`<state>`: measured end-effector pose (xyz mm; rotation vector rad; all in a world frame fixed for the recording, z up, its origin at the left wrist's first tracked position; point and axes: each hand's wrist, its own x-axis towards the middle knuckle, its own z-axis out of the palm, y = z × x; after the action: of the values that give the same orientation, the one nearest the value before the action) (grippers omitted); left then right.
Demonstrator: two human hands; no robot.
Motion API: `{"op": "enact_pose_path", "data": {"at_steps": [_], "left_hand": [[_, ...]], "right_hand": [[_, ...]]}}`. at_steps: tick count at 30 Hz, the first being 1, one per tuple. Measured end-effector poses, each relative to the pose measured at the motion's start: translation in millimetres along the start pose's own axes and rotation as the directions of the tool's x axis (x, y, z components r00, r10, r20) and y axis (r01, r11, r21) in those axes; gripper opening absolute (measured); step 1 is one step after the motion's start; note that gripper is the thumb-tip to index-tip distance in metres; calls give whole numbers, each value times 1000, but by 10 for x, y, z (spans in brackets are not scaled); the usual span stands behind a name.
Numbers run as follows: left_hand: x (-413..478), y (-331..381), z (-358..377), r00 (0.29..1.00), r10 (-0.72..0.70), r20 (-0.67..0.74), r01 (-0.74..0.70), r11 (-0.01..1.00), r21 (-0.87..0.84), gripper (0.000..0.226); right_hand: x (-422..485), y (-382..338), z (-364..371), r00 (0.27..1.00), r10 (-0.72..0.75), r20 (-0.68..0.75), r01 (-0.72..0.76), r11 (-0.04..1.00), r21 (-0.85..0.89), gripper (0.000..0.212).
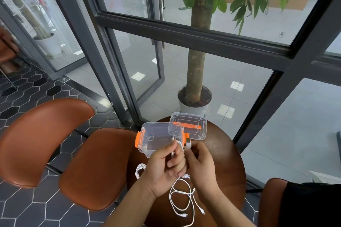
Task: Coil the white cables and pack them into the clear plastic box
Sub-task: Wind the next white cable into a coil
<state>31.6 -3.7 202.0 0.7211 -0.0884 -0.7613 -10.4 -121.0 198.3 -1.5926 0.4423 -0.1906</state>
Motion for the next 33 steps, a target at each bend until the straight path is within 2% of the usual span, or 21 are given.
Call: {"op": "enact_pose_path", "data": {"at_steps": [5, 11, 15, 19, 22, 24, 27, 28, 33], "left_hand": [[-7, 20, -21, 999, -9, 31, 10, 999, -39, 31], [-51, 24, -38, 998, -49, 34, 48, 999, 5, 29], [-22, 151, 71, 995, -94, 28, 88, 984, 158, 25], [-29, 409, 173, 990, -133, 40, 105, 904, 413, 31], [-23, 435, 259, 997, -48, -57, 70, 852, 518, 28], [1, 395, 307, 988, 64, -139, 34, 792, 609, 28], [-15, 376, 326, 920, 302, -248, 71, 497, 865, 31], [-29, 375, 333, 896, 362, -257, 76, 446, 892, 30], [-59, 364, 388, 900, 335, -277, 66, 526, 848, 17]], "right_hand": [[-9, -42, -32, 996, 5, 92, -15, 993, 115, 16], [1, -37, -71, 984, -47, 174, 36, 997, 62, 11], [-33, -59, -65, 992, -49, 120, 22, 977, 212, 11], [-59, -86, -32, 995, -78, 60, 52, 933, 355, 15], [-27, -156, 5, 994, -94, 55, 62, 903, 426, 12], [14, -181, 28, 996, -89, 12, 76, 904, 420, 12], [63, -145, 9, 984, -151, -98, 171, 951, 256, 9], [71, -144, -3, 981, -166, -102, 184, 960, 211, 9], [110, -191, -82, 990, -127, -62, 136, 972, 190, 8]]}}
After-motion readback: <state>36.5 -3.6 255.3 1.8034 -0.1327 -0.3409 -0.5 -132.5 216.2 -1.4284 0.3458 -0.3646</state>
